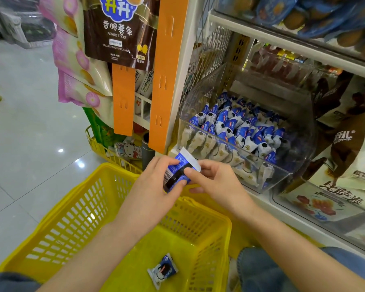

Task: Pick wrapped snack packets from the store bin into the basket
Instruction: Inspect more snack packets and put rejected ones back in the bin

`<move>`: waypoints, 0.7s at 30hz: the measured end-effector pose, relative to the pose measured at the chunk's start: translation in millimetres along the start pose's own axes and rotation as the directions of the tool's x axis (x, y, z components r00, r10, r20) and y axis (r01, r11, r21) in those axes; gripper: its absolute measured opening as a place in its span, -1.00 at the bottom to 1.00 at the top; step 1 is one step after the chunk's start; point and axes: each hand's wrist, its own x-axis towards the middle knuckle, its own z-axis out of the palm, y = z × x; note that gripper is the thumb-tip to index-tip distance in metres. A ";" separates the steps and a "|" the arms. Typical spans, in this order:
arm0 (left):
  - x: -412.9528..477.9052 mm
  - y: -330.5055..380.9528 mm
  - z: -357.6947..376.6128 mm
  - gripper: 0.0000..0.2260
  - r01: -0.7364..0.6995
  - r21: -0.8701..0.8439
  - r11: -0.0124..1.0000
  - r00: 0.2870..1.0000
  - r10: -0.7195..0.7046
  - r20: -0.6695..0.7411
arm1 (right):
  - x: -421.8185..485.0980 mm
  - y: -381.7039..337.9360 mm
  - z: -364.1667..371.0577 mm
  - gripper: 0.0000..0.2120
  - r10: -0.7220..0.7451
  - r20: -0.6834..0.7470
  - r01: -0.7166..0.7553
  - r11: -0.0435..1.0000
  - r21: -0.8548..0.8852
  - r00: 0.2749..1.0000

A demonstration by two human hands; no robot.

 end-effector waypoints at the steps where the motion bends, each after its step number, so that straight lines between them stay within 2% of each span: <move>1: 0.2 0.0 0.4 -0.74 0.018 -0.024 1.000 1.000 -0.018 -0.001 | -0.2 1.1 0.8 -0.88 -0.024 -0.009 0.024 0.999 -0.028 1.000; 5: 0.5 0.3 0.6 -0.78 0.069 -0.082 0.994 0.998 -0.067 0.017 | -2.8 3.4 0.7 -0.95 -0.160 -0.033 0.150 0.966 -0.211 0.987; 9: 1.8 -0.3 -0.8 -0.82 0.102 -0.137 0.985 0.993 -0.093 0.069 | -2.7 4.5 -1.6 -0.82 -0.251 -0.040 0.220 0.906 -0.361 0.967; 12: 1.3 1.5 -2.8 -0.93 0.070 -0.110 0.991 0.996 -0.063 0.069 | -3.2 4.5 -2.9 -0.74 -0.322 0.021 0.285 0.804 -0.522 0.947; 14: -0.7 2.9 -3.5 -0.95 0.028 -0.054 0.998 0.998 -0.025 0.056 | -4.5 3.9 -2.8 -0.72 -0.336 0.053 0.308 0.774 -0.554 0.940; 17: -3.5 3.0 -2.7 -0.99 -0.004 0.024 1.000 1.000 0.004 0.015 | -6.0 2.1 1.2 -0.78 -0.290 0.027 0.265 0.827 -0.495 0.957; 19: -3.8 2.4 -1.0 -0.95 0.000 0.047 0.999 1.000 0.001 -0.013 | -6.6 1.2 5.7 -0.87 -0.183 0.035 0.184 0.915 -0.359 0.982; 21: -3.1 1.9 -0.4 -0.92 0.009 0.034 0.999 0.999 -0.007 -0.046 | -6.9 0.8 11.1 -0.87 -0.075 0.096 0.094 0.974 -0.208 0.993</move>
